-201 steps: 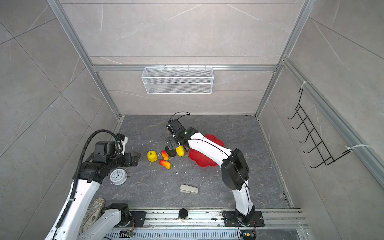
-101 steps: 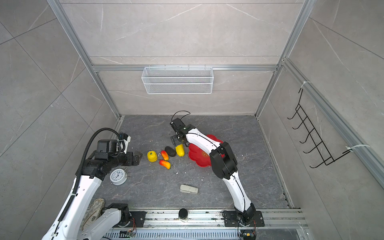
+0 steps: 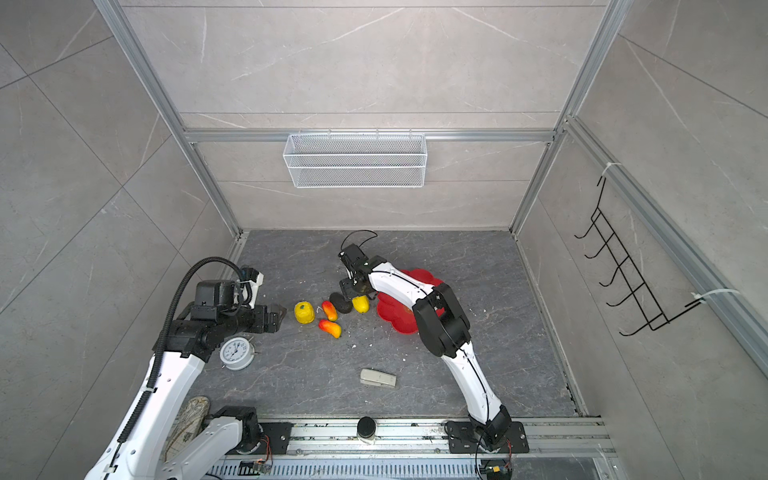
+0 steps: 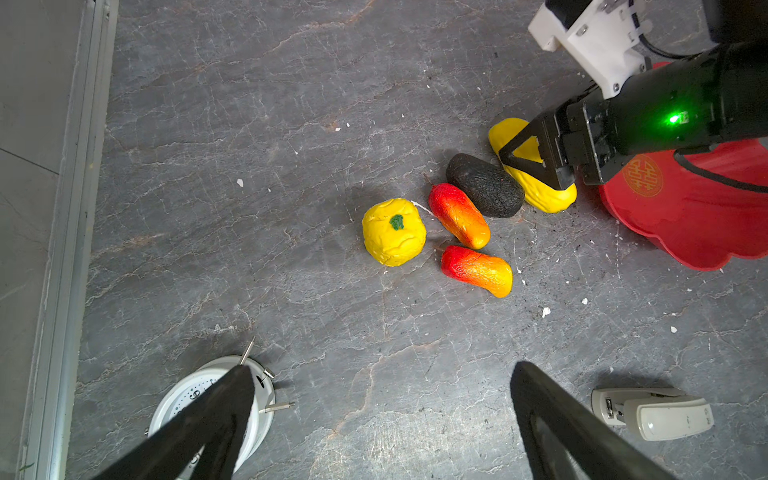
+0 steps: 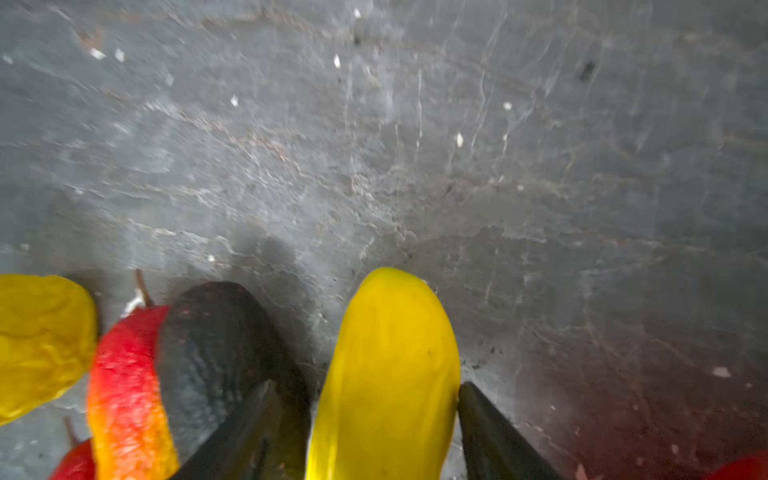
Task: Place and organize the fake fruits in the fruit bowl
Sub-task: 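Reach the right gripper to the long yellow fruit and grasp it, then carry the yellow fruit into the red bowl and release it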
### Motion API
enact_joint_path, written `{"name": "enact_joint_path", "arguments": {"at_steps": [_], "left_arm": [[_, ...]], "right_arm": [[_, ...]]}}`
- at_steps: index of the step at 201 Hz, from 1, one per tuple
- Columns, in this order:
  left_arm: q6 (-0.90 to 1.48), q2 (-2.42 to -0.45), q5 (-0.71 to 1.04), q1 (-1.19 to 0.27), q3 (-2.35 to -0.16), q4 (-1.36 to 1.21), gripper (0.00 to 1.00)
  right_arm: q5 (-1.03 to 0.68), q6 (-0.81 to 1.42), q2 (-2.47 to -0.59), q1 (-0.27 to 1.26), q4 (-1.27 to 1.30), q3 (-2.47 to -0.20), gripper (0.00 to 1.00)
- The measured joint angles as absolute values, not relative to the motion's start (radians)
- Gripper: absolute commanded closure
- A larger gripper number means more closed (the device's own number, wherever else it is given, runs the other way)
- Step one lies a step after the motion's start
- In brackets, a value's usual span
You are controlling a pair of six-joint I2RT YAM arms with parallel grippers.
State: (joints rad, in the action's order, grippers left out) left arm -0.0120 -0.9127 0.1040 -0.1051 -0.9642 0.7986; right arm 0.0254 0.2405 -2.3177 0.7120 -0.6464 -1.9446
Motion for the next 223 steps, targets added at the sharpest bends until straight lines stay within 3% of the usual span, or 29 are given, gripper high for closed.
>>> {"name": "enact_joint_path", "arguments": {"at_steps": [23,52,74,118,167,195,223], "left_arm": [[-0.012,-0.916,0.104,-0.105,-0.964,0.799,0.0],[-0.012,-0.916,0.104,-0.105,-0.964,0.799,0.0],[-0.012,-0.916,0.1,-0.105,-0.964,0.799,0.0],[-0.012,-0.915,0.089,-0.105,-0.964,0.799,0.0],[-0.012,-0.915,0.087,-0.105,-0.964,0.799,0.0],[-0.012,-0.915,0.088,-0.105,-0.964,0.799,0.0],[-0.012,-0.913,0.092,-0.105,-0.964,0.798,0.0]], "right_arm": [[0.025,0.252,-2.324,0.712,-0.645,-1.937,0.4],[0.019,0.26,-2.33,0.712,-0.634,-1.937,0.67],[0.014,0.266,-2.33,0.712,-0.633,-1.938,0.76],[0.011,0.27,-2.263,0.712,-0.642,-1.931,0.78],[0.059,0.233,-1.893,0.682,-0.623,-1.776,0.78],[0.093,0.224,-1.658,0.548,-0.582,-1.565,0.78],[0.124,0.226,-1.575,0.395,-0.559,-1.349,0.78]]}}
